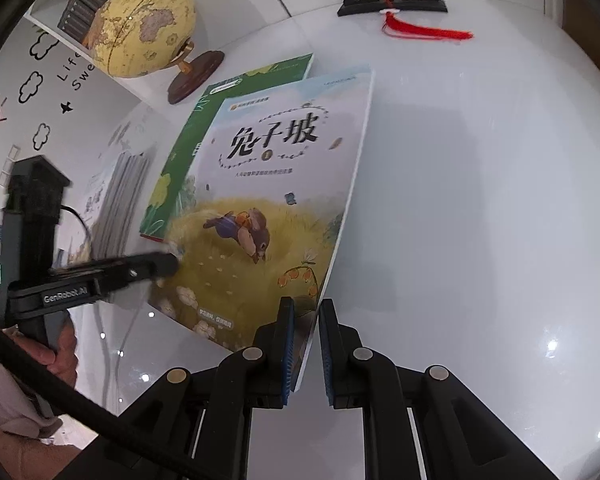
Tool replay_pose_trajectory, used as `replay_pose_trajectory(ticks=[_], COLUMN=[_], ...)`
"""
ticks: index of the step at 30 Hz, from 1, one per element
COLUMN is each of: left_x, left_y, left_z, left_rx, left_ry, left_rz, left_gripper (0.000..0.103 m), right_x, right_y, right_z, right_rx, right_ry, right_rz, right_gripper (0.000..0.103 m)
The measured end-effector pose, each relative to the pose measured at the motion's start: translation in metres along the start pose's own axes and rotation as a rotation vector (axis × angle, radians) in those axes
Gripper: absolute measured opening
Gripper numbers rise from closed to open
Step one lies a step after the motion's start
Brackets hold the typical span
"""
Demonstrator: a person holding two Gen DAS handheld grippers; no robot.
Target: Organize books
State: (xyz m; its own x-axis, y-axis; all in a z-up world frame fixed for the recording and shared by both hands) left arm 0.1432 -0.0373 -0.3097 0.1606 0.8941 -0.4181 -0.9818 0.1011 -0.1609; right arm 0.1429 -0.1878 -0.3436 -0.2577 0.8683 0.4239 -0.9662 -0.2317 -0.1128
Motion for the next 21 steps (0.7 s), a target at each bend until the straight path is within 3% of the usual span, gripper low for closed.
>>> replay_pose_trajectory(ticks=[5, 10, 15, 21], left_x=[-0.016, -0.024, -0.036, -0.032], left_y=[-0.004, -0.003, -0.003, 0.009], left_z=[0.006, 0.01, 0.022, 0.027], left_rx=[-0.023, -0.034, -0.061, -0.036], left_ry=[-0.027, -0.11, -0.099, -0.06], left_rz=[-0.059, -0.121, -0.149, -0.133], left_gripper=[0.017, 0.017, 0.017, 0.017], right_x=[0.014, 0.035, 0.048, 0.06], right_y=[-0.001, -0.002, -0.001, 0.004], right_z=[0.014, 0.023, 0.027, 0.031], right_rx=[-0.062, -0.095, -0.109, -0.106], right_ry=[0.008, 0.051, 0.06, 0.048], right_rz=[0.049, 0.145, 0.181, 0.209], right_gripper=[0.012, 0.012, 0.012, 0.012])
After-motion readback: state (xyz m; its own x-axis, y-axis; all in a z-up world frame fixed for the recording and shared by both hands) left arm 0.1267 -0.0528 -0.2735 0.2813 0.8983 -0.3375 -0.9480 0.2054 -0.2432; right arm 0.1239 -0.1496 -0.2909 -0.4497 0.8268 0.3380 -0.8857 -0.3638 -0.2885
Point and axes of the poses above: each gripper's, at about its wrist camera, not at the fingertips, and z roughly against the way its jaws point, x to its left, y to its underside, the point moved 8 cm from there along -z, roughly the way its jaws point, and after that the axes turned 12 degrees about x, right-handed, at the moved point
